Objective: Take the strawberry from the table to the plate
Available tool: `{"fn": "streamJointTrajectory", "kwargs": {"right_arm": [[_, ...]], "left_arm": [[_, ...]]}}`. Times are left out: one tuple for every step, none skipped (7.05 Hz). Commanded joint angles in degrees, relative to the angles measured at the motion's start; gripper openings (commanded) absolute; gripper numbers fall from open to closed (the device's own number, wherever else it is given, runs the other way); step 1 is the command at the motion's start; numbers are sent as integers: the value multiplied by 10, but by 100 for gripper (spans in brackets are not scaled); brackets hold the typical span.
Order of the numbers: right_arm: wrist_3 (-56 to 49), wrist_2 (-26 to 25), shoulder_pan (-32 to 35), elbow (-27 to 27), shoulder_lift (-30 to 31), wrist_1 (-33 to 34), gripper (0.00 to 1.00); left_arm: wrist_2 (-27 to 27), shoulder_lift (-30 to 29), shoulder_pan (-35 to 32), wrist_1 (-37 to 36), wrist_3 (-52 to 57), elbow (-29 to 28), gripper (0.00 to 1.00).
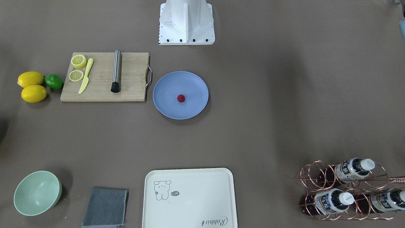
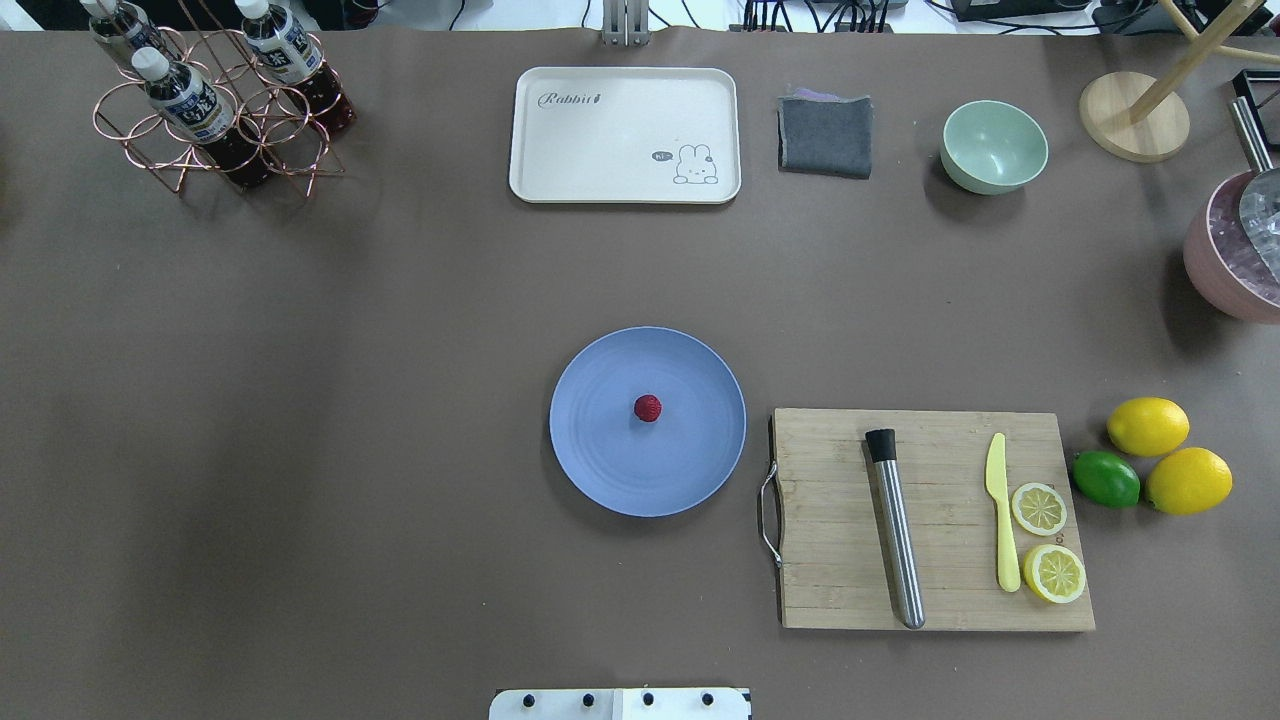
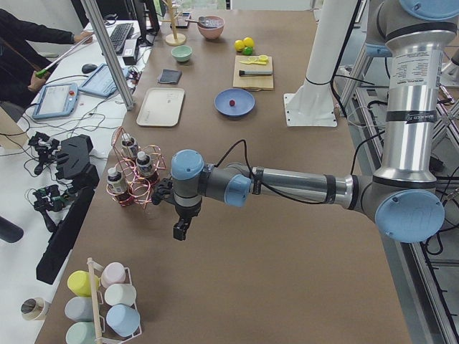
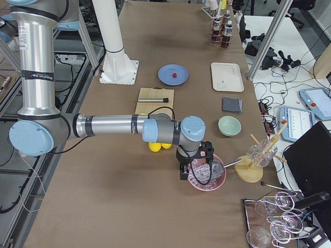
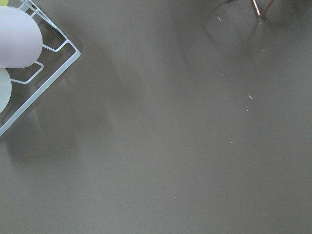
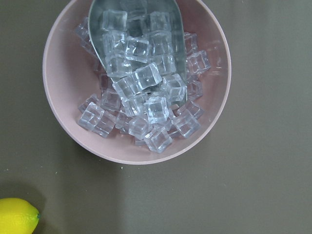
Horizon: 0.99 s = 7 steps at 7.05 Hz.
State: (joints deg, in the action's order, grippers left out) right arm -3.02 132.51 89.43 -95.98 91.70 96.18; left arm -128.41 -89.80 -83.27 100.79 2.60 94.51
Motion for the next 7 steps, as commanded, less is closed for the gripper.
{"fn": "streamJointTrajectory", "kwargs": {"right_arm": [[0, 0, 0, -2, -1, 0, 100], [0, 0, 0, -1, -2, 0, 100], [0, 0, 0, -3, -2, 0, 100], [0, 0, 0, -2, -2, 0, 100], [0, 0, 0, -3, -2, 0, 100], [-1, 0, 0, -2, -1, 0, 100], [-1, 0, 0, -3, -1, 0, 100]], "left_arm": [[0, 1, -1, -1, -1, -1, 98], [0, 2, -1, -1, -1, -2, 98], [0, 2, -1, 0, -1, -5, 98], [0, 1, -2, 1, -2, -9, 98], [1, 2, -2, 1, -1, -10, 98], [1, 2, -2, 2, -1, -11, 98], [1, 2, -2, 2, -1, -12, 98]]}}
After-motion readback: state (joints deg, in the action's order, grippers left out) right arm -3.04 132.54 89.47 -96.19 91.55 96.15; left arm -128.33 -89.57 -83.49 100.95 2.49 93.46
